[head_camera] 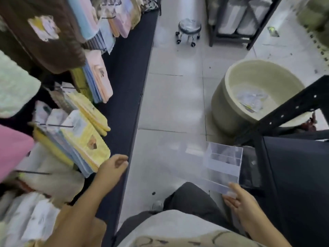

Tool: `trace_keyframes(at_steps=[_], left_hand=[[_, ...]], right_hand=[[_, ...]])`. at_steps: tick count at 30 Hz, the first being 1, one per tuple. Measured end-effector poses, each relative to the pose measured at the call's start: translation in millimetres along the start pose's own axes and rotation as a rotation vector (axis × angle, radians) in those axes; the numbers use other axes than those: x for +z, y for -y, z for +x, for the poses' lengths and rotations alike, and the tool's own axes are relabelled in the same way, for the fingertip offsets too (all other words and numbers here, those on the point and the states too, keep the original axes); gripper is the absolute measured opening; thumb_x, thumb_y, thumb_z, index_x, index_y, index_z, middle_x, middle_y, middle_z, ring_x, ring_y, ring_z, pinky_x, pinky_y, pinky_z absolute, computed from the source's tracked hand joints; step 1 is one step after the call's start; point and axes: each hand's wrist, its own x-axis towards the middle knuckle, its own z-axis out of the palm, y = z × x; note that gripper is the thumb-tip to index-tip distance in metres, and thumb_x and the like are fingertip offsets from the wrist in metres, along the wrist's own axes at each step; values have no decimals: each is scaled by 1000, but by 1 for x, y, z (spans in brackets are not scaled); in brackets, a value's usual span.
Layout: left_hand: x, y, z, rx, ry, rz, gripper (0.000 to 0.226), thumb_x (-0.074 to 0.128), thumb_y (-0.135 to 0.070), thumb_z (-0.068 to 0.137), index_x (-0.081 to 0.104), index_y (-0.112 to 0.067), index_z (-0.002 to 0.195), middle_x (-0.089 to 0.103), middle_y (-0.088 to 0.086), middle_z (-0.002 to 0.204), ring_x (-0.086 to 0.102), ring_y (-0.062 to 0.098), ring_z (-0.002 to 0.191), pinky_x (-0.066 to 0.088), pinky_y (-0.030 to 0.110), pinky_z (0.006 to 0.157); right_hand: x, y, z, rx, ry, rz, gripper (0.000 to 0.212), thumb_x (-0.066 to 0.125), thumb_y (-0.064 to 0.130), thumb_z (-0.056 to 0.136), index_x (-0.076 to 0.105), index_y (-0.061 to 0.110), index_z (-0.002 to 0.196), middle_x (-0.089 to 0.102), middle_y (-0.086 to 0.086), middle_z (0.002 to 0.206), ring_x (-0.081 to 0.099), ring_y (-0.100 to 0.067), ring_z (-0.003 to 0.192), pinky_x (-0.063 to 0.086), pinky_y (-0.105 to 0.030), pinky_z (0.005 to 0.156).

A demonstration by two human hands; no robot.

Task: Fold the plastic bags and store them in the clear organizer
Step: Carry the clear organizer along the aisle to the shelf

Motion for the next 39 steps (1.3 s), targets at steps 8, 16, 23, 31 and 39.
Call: trace_keyframes(at_steps=[8, 16, 23, 31, 39], left_hand=[[17, -146, 234, 50, 31, -3, 14, 59, -20, 93, 64, -27, 103, 65, -12, 101, 59, 1, 95, 46, 20, 77], [18, -252, 398, -62, 36, -64, 17, 59, -15, 94, 65, -20, 109, 65, -8, 104, 58, 0, 95, 41, 14, 76], [7, -313, 581, -127, -20, -95, 16, 60, -13, 92, 65, -21, 106, 65, -7, 104, 58, 2, 95, 42, 12, 75], [-37, -455, 834, -47, 0, -38, 14, 60, -20, 92, 65, -26, 104, 65, -11, 101, 59, 3, 96, 42, 14, 72], [-45, -595, 1058, 13, -6, -4, 18, 59, -23, 92, 63, -27, 110, 62, -12, 104, 58, 4, 98, 44, 20, 77]], right_hand=[[104, 170, 144, 42, -11, 24, 34, 64, 24, 90, 55, 7, 118, 63, -20, 101, 60, -35, 98, 46, -41, 93], [211, 383, 285, -6, 36, -94, 27, 71, 30, 83, 59, 12, 100, 64, -15, 87, 64, -26, 78, 50, -31, 68], [313, 540, 417, -44, 100, -117, 27, 68, 26, 84, 60, 7, 102, 59, -10, 86, 62, -22, 73, 49, -29, 65], [411, 723, 525, -18, 38, -68, 20, 68, 22, 86, 56, 9, 94, 53, -10, 103, 62, -30, 90, 49, -35, 80], [484, 886, 658, 29, 15, -10, 22, 67, 24, 86, 55, 12, 100, 53, -7, 98, 63, -28, 87, 49, -31, 70]])
